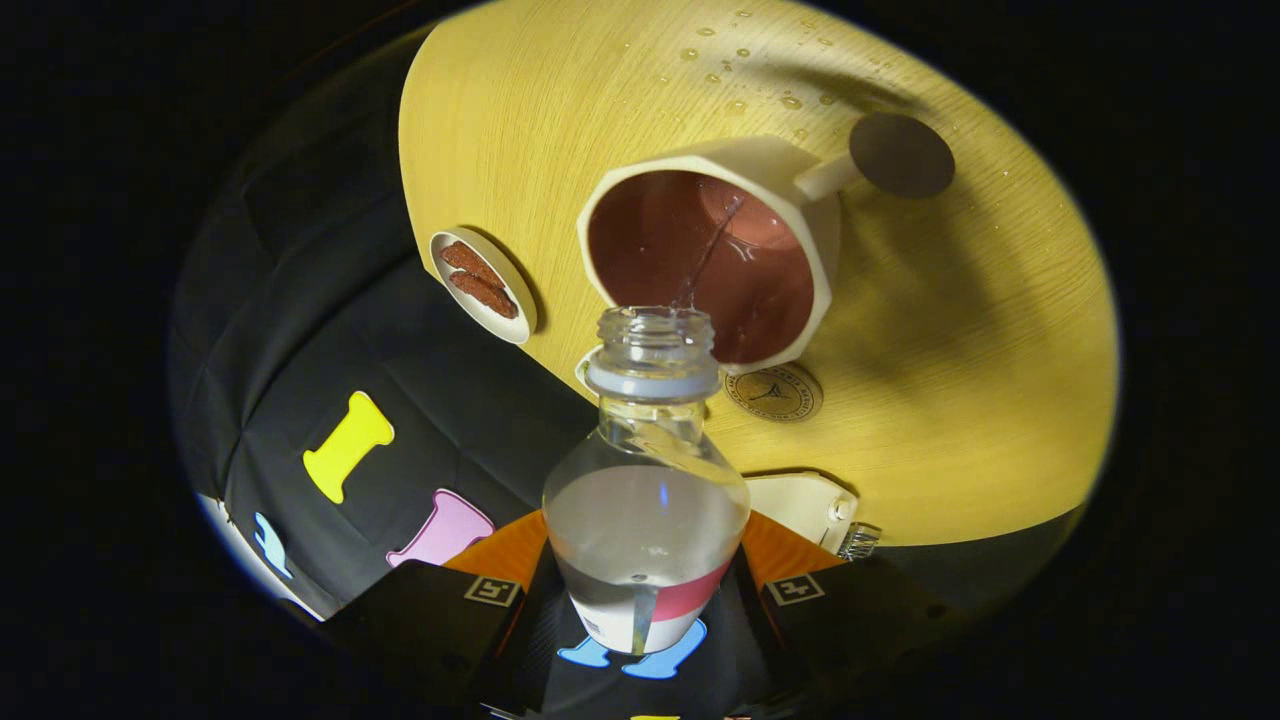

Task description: Take the bottle from table, then pour the juice into the cup, finally place the bottle on the coaster

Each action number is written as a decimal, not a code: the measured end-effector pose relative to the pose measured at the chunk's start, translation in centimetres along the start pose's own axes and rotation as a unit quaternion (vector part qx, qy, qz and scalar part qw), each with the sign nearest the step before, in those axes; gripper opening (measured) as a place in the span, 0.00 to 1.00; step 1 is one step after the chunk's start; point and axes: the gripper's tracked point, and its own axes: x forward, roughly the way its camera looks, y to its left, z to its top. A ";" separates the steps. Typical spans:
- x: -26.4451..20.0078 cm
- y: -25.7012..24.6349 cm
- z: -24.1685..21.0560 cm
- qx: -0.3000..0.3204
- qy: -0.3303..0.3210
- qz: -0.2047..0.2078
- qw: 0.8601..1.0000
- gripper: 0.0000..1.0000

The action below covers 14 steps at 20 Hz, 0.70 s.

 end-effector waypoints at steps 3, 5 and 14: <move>-0.1 0.2 0.3 0.002 -0.002 -0.002 1.000 0.74; -0.1 0.3 0.2 0.009 0.001 -0.003 1.000 0.74; -0.2 0.4 -0.5 0.042 0.018 -0.001 0.999 0.74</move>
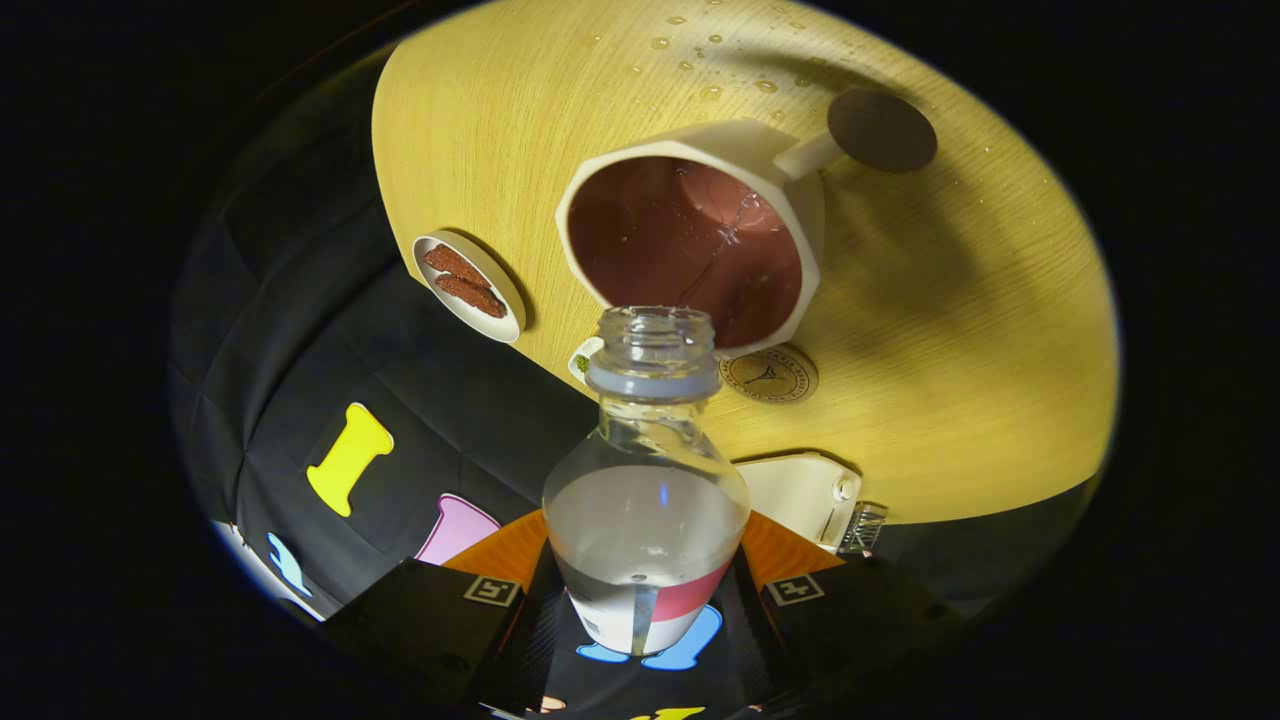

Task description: Take the bottle from table, then pour the juice into the cup, finally place the bottle on the coaster

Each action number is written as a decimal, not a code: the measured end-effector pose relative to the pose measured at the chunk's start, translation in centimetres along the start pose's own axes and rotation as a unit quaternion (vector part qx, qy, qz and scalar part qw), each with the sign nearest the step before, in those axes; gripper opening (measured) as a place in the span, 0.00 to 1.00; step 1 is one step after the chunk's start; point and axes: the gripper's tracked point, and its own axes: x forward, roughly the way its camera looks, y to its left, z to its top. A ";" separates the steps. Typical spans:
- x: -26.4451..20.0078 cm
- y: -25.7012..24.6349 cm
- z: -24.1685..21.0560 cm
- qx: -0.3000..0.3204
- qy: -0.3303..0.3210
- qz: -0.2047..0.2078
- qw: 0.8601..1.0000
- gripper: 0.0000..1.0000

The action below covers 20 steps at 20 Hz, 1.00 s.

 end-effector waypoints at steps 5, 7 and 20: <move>-0.4 0.3 -0.3 0.015 0.013 -0.002 1.000 0.74; -0.5 0.5 -0.2 0.019 0.013 -0.002 1.000 0.74; -0.4 0.3 -0.4 0.016 0.005 0.001 1.000 0.73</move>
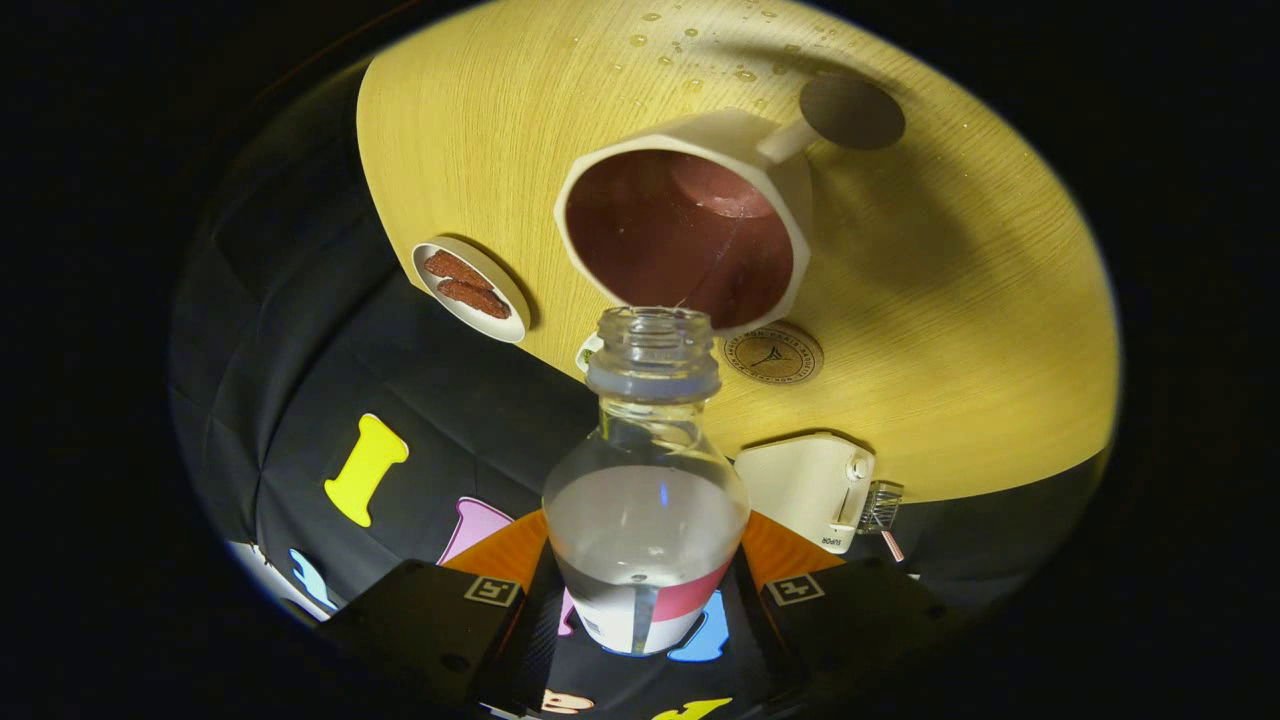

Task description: Take the bottle from table, then pour the juice into the cup, finally place the bottle on the coaster

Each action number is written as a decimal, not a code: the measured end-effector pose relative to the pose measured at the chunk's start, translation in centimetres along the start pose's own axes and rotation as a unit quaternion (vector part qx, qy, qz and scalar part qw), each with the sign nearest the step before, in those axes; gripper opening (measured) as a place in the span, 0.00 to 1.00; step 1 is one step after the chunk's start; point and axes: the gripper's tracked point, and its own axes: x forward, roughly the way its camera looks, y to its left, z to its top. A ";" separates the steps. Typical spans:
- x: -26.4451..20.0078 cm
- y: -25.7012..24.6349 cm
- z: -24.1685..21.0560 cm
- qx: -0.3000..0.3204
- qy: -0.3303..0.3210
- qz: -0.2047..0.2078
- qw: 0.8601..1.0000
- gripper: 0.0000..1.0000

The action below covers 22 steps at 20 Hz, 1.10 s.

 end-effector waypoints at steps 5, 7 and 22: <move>-0.1 0.8 -0.1 -0.011 -0.011 0.023 1.000 0.74; -0.2 0.8 -0.3 -0.013 -0.019 0.033 0.999 0.74; -3.3 -6.9 0.2 -0.579 -0.128 0.040 0.804 0.73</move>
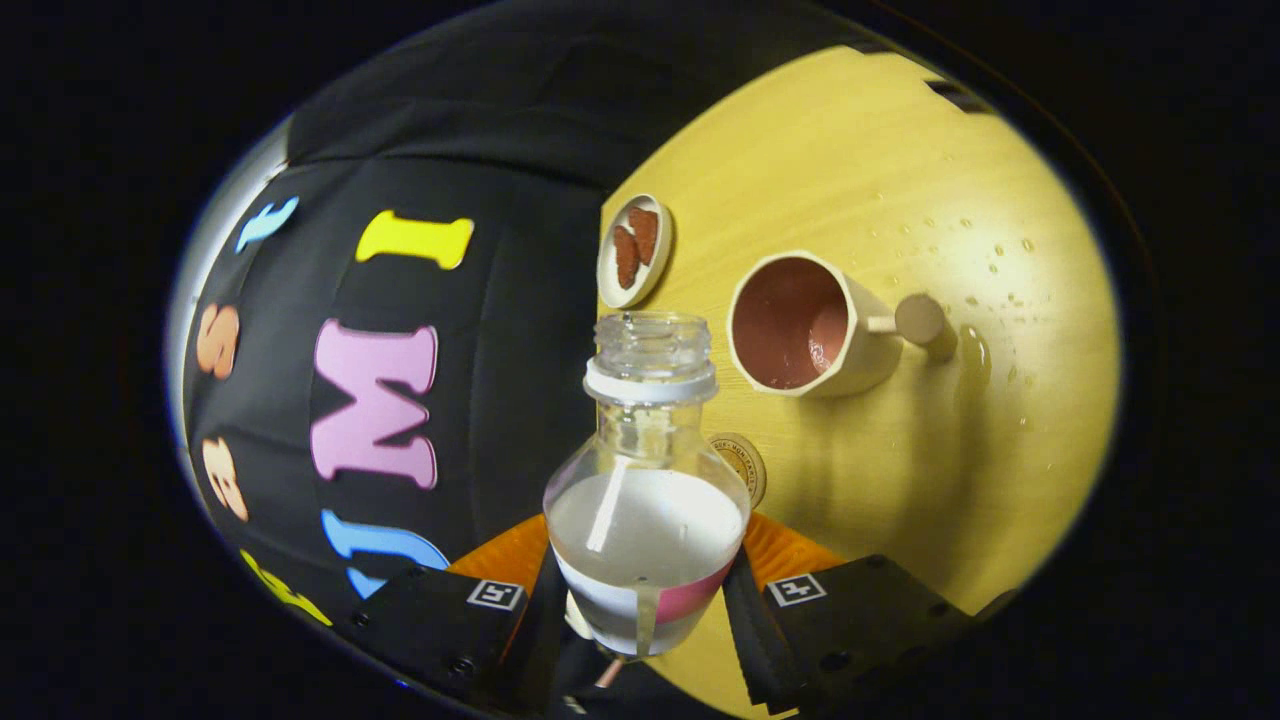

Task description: Take the bottle from table, then pour the juice into the cup, finally place the bottle on the coaster

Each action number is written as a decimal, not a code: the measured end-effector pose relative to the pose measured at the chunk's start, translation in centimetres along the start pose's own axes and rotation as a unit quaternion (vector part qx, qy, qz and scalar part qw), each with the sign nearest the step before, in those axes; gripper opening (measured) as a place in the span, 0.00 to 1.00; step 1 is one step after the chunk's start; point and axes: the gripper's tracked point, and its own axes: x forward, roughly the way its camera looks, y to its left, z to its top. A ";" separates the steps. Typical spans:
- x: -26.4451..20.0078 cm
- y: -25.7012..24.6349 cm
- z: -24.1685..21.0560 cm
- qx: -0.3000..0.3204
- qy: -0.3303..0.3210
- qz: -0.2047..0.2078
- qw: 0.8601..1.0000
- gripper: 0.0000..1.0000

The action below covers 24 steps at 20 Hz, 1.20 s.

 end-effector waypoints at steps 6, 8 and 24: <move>-2.4 -1.0 -3.0 -0.249 -0.003 0.012 0.968 0.73; -3.2 -0.8 -2.7 -0.318 -0.020 0.020 0.948 0.73; -0.3 4.9 -2.6 -0.631 -0.141 0.107 0.755 0.73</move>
